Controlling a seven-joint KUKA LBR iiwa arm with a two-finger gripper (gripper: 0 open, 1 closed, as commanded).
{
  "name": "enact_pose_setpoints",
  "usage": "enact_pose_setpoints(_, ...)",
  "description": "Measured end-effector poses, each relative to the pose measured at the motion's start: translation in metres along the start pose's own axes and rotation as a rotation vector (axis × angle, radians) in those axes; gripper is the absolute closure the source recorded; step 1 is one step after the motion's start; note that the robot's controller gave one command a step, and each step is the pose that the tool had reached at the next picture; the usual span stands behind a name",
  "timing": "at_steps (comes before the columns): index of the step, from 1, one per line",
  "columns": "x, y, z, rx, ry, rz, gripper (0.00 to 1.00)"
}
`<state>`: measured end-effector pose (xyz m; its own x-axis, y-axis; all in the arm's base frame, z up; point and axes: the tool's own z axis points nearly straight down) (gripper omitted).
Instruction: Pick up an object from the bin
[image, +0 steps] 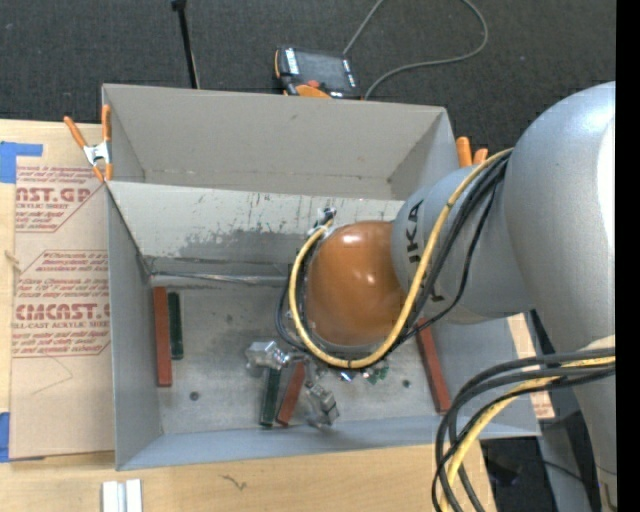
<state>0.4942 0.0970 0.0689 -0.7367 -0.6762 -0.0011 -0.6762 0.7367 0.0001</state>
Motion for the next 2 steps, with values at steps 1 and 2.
enact_pose_setpoints(1,0.000,0.000,0.000,-0.001,0.000,0.001,1.00)
enact_pose_setpoints(2,-0.026,0.018,-0.122,0.002,-0.006,-0.190,1.00)
